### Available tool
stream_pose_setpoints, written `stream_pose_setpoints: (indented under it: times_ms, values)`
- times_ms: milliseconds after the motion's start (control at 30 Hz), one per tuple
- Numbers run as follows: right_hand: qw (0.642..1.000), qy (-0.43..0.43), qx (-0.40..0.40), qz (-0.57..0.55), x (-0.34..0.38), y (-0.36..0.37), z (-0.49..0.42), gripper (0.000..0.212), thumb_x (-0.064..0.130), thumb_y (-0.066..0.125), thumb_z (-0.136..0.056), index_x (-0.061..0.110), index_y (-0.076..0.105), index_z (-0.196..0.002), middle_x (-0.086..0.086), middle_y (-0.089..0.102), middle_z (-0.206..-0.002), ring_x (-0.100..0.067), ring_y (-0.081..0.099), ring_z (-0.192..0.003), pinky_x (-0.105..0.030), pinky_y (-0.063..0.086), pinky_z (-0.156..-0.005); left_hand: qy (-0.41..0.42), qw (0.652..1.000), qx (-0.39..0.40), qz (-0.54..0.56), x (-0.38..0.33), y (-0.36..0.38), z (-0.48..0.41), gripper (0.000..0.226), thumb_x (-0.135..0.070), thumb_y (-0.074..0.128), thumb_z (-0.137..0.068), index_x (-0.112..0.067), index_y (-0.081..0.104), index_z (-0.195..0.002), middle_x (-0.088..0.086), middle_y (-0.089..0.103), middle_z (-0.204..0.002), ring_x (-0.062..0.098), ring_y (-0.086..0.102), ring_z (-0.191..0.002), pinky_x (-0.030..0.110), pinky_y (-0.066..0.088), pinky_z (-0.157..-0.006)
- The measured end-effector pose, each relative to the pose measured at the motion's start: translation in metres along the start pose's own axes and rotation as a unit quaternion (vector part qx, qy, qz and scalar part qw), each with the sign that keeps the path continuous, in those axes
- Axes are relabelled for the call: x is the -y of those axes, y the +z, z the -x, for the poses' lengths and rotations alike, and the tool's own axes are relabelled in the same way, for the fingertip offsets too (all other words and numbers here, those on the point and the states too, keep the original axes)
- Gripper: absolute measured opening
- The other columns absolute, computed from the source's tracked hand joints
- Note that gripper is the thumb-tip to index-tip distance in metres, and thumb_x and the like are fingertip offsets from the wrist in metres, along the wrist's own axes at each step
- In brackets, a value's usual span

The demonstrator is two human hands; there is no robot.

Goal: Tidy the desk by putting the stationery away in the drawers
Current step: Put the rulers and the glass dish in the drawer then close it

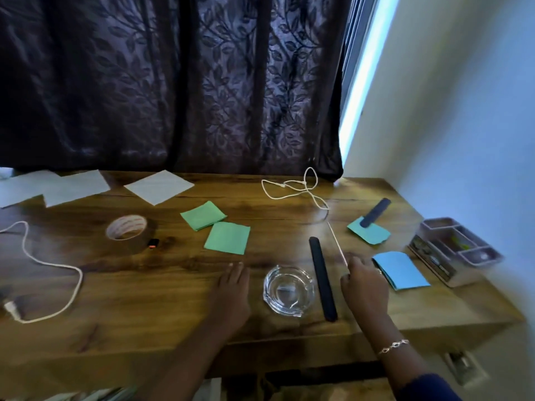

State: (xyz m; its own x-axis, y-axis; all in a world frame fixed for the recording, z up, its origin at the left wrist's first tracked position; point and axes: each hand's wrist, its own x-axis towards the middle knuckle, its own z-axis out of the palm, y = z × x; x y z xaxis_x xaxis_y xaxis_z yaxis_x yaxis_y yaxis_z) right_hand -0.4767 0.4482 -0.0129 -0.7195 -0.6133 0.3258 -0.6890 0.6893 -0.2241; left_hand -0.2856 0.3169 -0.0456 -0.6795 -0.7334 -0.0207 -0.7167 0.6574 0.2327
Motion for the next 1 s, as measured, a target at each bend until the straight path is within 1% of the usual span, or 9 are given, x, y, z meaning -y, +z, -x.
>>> stream_pose_setpoints:
  times_ms: [100,200,333,500,667,700,800,900,1000]
  values:
    - [0.998,-0.016,0.001,0.053,-0.003,0.006,-0.001,0.009,0.005,0.063,-0.082,0.006,0.063,-0.091,-0.012,0.063,-0.092,-0.024,0.062,-0.069,-0.026,0.04,-0.053,-0.014,1.0,0.024,-0.011,-0.002,0.002,0.002,0.057,-0.013,0.031,-0.098,-0.013,0.007,-0.149,0.004,0.002,-0.158,0.021,-0.001,-0.146,0.035,0.007,-0.119]
    - [0.993,-0.036,0.06,0.099,0.001,0.01,0.0,0.018,0.008,0.047,-0.093,0.01,0.059,-0.106,-0.006,0.059,-0.103,-0.019,0.063,-0.084,-0.026,0.051,-0.069,-0.013,1.0,0.023,-0.005,-0.004,0.003,0.004,0.056,-0.014,0.03,-0.099,-0.013,0.006,-0.149,0.004,0.003,-0.158,0.02,0.001,-0.146,0.033,0.007,-0.118]
    - [0.987,-0.062,0.1,0.107,0.005,0.016,0.005,0.023,0.008,0.039,-0.096,0.008,0.058,-0.109,-0.008,0.058,-0.109,-0.022,0.063,-0.092,-0.028,0.051,-0.074,-0.018,1.0,0.02,0.004,-0.004,0.005,0.003,0.053,-0.017,0.031,-0.1,-0.015,0.011,-0.149,0.003,0.006,-0.158,0.019,0.005,-0.145,0.033,0.009,-0.118]
    - [0.989,-0.064,0.121,0.062,-0.003,0.019,0.005,0.019,0.012,0.045,-0.094,0.009,0.062,-0.104,-0.006,0.06,-0.106,-0.021,0.063,-0.091,-0.027,0.049,-0.072,-0.032,0.997,-0.012,0.068,-0.006,0.0,-0.002,0.048,-0.018,0.037,-0.099,-0.014,0.025,-0.146,0.004,0.024,-0.154,0.018,0.02,-0.142,0.03,0.019,-0.116]
    - [0.996,0.022,0.067,-0.048,-0.029,0.012,-0.017,0.02,0.017,0.048,-0.093,0.007,0.065,-0.088,-0.004,0.06,-0.078,-0.016,0.054,-0.069,-0.024,0.04,-0.06,0.009,0.992,-0.059,0.11,-0.034,-0.012,-0.014,0.047,-0.018,0.042,-0.098,-0.014,0.032,-0.143,0.004,0.033,-0.15,0.017,0.029,-0.138,0.03,0.025,-0.113]
    - [0.994,0.045,0.061,-0.072,-0.035,0.009,-0.025,0.021,0.017,0.049,-0.092,0.006,0.066,-0.088,-0.005,0.06,-0.076,-0.017,0.055,-0.07,-0.025,0.04,-0.06,0.022,0.991,-0.061,0.119,-0.041,-0.012,-0.018,0.047,-0.019,0.042,-0.097,-0.014,0.032,-0.143,0.003,0.034,-0.149,0.017,0.03,-0.137,0.03,0.026,-0.113]
    - [0.984,0.104,0.059,-0.131,-0.056,0.001,-0.057,0.017,0.014,0.053,-0.088,0.003,0.066,-0.091,-0.013,0.067,-0.086,-0.028,0.061,-0.083,-0.027,0.04,-0.064,0.054,0.987,-0.055,0.14,-0.063,-0.017,-0.039,0.051,-0.024,0.044,-0.097,-0.016,0.028,-0.145,0.002,0.033,-0.15,0.017,0.031,-0.137,0.03,0.028,-0.112]
    - [0.975,0.132,0.052,-0.171,-0.073,-0.002,-0.094,0.014,0.011,0.055,-0.083,0.006,0.068,-0.086,-0.014,0.07,-0.084,-0.031,0.064,-0.082,-0.03,0.044,-0.066,0.091,0.984,-0.022,0.154,-0.089,-0.02,-0.063,0.061,-0.029,0.047,-0.095,-0.017,0.018,-0.148,0.002,0.022,-0.154,0.018,0.021,-0.141,0.031,0.023,-0.113]
    - [0.97,0.159,0.06,-0.174,-0.085,0.0,-0.129,0.012,0.01,0.055,-0.079,0.01,0.067,-0.079,-0.014,0.07,-0.081,-0.033,0.066,-0.08,-0.035,0.052,-0.071,0.122,0.984,0.022,0.129,-0.111,-0.019,-0.09,0.065,-0.032,0.047,-0.095,-0.016,0.014,-0.149,0.002,0.012,-0.157,0.019,0.01,-0.144,0.031,0.015,-0.116]
